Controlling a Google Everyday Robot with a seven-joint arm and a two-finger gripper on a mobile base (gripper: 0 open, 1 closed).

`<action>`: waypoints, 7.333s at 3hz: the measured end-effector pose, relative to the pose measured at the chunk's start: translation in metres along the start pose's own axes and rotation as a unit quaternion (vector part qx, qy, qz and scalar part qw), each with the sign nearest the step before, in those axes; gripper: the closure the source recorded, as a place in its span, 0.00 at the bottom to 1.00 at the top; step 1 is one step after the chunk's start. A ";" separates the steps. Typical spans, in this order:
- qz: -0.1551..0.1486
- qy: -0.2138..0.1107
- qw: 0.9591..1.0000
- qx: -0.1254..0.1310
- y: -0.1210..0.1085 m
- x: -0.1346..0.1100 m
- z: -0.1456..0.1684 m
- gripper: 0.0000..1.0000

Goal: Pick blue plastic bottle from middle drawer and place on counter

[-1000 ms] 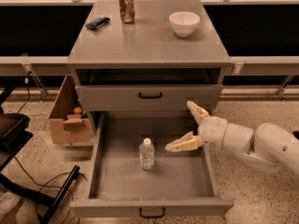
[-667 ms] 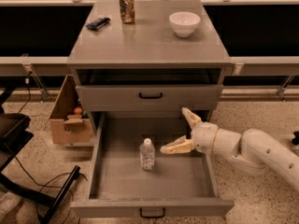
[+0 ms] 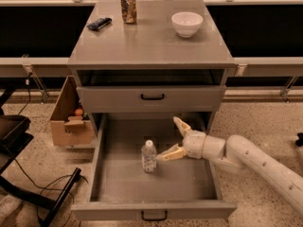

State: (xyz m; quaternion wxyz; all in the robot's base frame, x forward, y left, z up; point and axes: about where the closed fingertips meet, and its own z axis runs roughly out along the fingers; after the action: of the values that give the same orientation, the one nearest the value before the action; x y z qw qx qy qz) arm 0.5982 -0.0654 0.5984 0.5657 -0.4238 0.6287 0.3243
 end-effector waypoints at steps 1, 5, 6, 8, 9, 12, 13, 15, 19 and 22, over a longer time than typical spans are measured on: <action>-0.005 -0.004 0.999 -0.047 0.012 0.026 0.024 0.00; 0.026 -0.003 0.992 -0.120 0.032 0.115 0.098 0.19; 0.041 0.007 0.990 -0.134 0.033 0.138 0.111 0.42; 0.049 -0.006 0.993 -0.110 0.030 0.120 0.107 0.89; 0.059 -0.032 0.995 -0.070 0.041 0.051 0.054 1.00; 0.062 -0.051 0.992 -0.102 -0.028 -0.237 -0.069 1.00; 0.055 -0.056 0.990 -0.118 -0.059 -0.302 -0.047 1.00; 0.001 -0.053 0.997 -0.055 -0.151 -0.411 0.044 1.00; 0.108 -0.062 0.992 -0.017 -0.232 -0.344 0.171 1.00; 0.121 -0.066 0.990 -0.017 -0.236 -0.339 0.174 0.50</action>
Offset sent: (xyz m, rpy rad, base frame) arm -0.0015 0.0500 -0.0982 -0.0052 0.0325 0.2217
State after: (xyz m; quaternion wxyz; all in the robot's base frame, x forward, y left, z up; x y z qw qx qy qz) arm 0.8871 0.0437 0.9232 0.5549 -0.3319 0.6313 0.4283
